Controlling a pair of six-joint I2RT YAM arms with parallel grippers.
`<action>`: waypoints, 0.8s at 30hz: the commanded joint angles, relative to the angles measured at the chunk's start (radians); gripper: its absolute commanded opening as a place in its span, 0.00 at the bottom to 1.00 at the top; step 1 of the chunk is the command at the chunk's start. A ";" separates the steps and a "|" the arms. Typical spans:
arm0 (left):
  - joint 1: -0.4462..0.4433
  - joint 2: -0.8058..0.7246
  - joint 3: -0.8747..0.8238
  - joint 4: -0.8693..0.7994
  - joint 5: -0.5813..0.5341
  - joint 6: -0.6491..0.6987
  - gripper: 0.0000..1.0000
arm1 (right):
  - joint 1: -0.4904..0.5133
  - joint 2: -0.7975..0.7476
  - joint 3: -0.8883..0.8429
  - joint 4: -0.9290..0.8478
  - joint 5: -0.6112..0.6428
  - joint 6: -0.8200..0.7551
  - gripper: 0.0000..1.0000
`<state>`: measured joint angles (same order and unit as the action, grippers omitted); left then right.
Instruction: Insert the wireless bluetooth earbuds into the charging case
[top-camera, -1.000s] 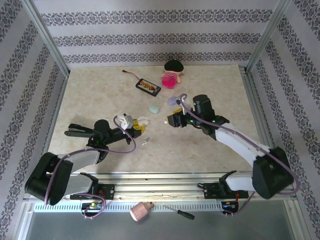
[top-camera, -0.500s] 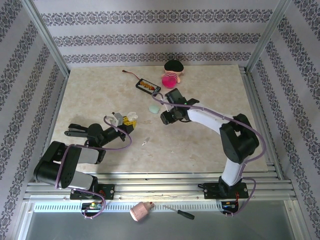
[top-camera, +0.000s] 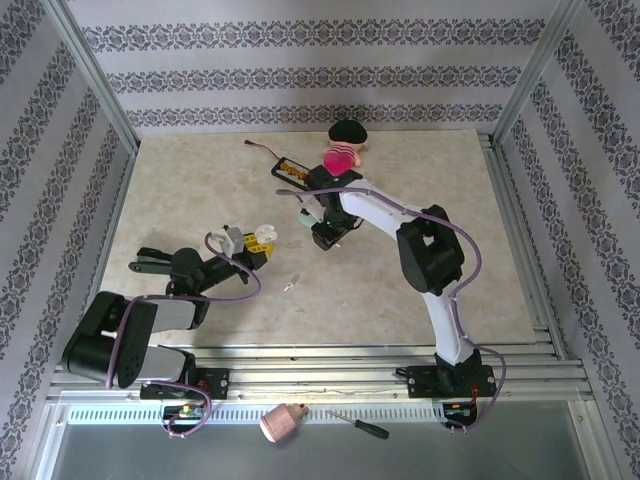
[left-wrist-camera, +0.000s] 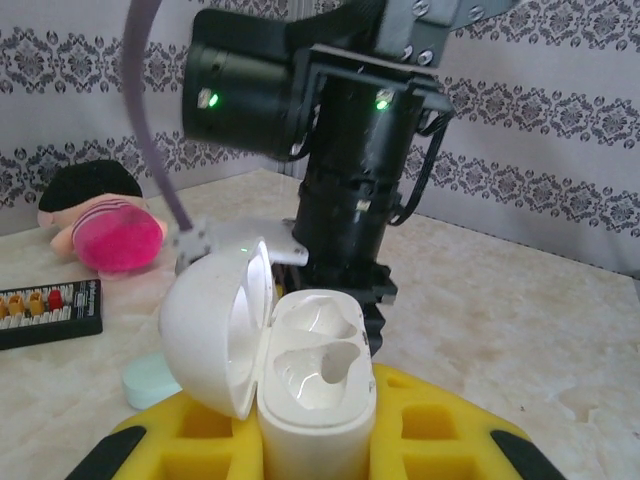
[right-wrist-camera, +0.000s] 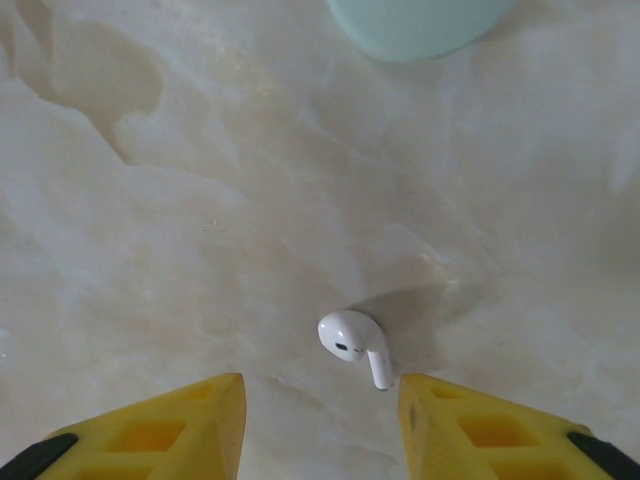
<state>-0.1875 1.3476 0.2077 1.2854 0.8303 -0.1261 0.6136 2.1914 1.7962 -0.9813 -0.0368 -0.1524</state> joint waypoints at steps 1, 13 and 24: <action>0.014 -0.059 0.004 -0.078 0.018 0.045 0.01 | 0.016 0.060 0.081 -0.157 0.058 -0.054 0.44; 0.013 -0.142 -0.002 -0.131 0.024 0.073 0.01 | 0.046 0.206 0.293 -0.311 0.148 -0.108 0.41; 0.013 -0.133 -0.011 -0.083 0.066 0.054 0.01 | 0.056 0.315 0.451 -0.395 0.163 -0.146 0.38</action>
<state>-0.1875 1.2118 0.2070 1.1587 0.8566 -0.0658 0.6525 2.4676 2.2005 -1.3132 0.1013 -0.2703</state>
